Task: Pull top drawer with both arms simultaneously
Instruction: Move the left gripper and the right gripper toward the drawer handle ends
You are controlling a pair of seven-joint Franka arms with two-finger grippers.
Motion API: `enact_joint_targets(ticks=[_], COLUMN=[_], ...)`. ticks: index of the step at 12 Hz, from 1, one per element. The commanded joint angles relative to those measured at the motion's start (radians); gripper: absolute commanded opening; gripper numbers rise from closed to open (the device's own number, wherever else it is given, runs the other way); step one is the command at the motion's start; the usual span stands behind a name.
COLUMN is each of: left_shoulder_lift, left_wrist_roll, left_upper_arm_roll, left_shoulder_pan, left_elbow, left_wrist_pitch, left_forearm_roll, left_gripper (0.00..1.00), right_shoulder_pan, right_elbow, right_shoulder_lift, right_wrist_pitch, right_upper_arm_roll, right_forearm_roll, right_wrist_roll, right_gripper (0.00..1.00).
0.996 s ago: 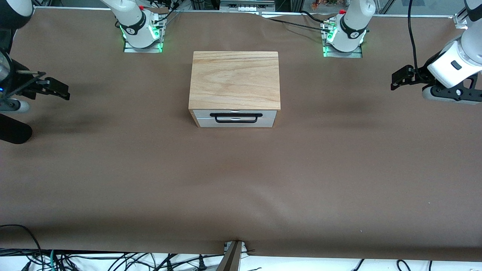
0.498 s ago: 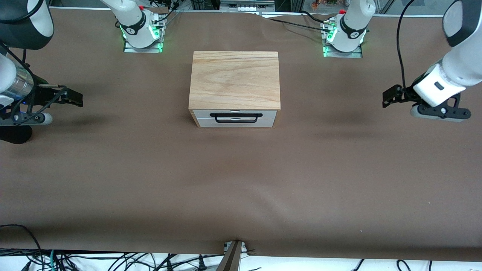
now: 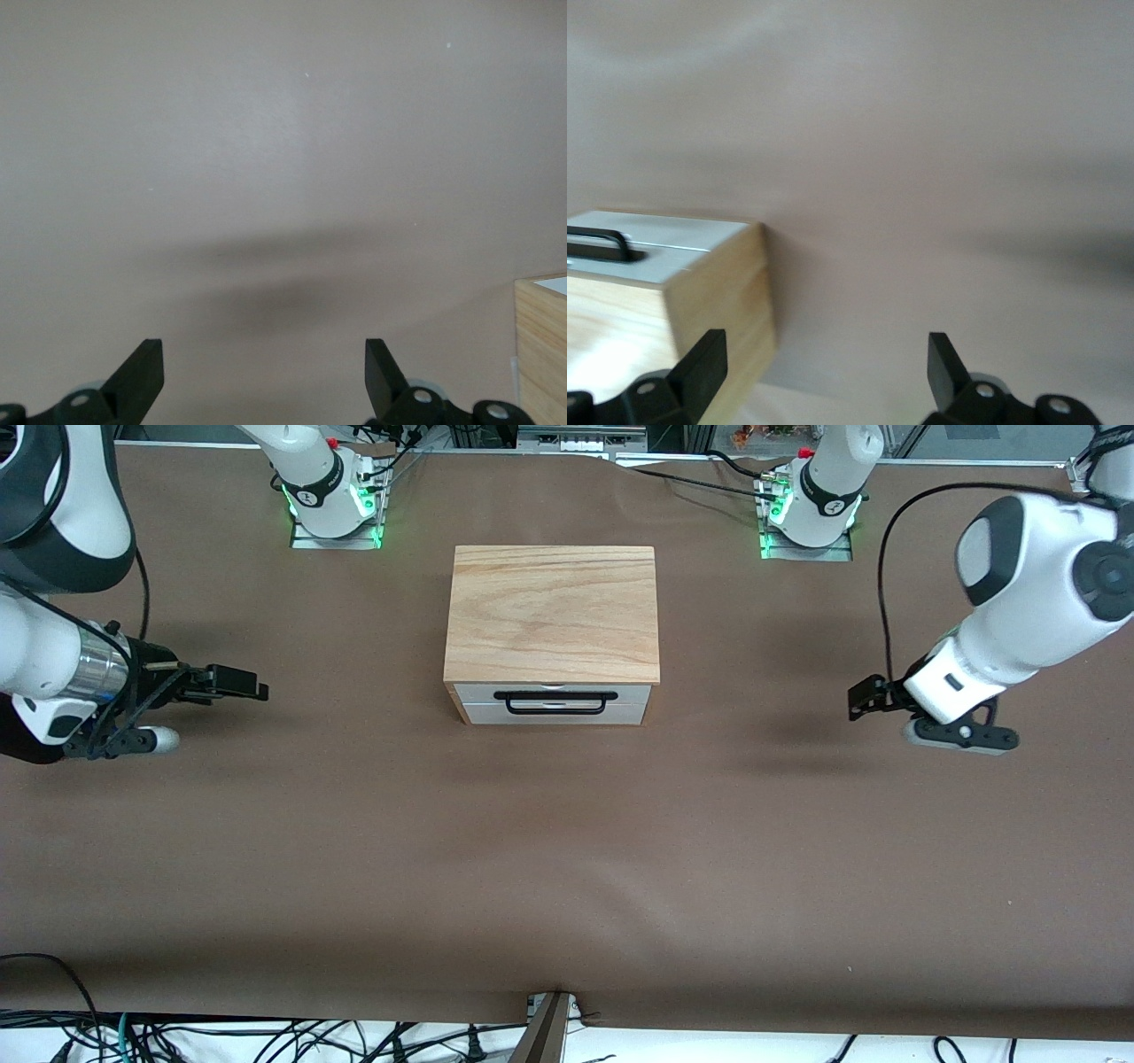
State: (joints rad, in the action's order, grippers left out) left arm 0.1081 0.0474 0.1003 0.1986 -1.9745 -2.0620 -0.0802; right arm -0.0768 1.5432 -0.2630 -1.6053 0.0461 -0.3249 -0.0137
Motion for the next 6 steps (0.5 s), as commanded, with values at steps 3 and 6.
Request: enact_joint_targets(ticks=[3, 6], left_shoulder_lift=[0.08, 0.131], left_wrist_roll=[0.031, 0.127], left_upper_arm_roll=[-0.109, -0.149], left_shoulder_pan=[0.012, 0.01], left_elbow=[-0.033, -0.073], left_wrist_pitch=[-0.076, -0.156], left_forearm_roll=[-0.123, -0.422], left_gripper=[1.0, 1.0], right_shoulder_pan=[0.04, 0.043], right_elbow=[0.0, 0.018], right_shoulder_lift=[-0.059, -0.113], right_wrist_pitch=[-0.024, -0.048], right_upper_arm_roll=[0.001, 0.003], right_forearm_roll=[-0.261, -0.424], right_wrist_roll=[-0.145, -0.263], right_gripper=[1.0, 1.0])
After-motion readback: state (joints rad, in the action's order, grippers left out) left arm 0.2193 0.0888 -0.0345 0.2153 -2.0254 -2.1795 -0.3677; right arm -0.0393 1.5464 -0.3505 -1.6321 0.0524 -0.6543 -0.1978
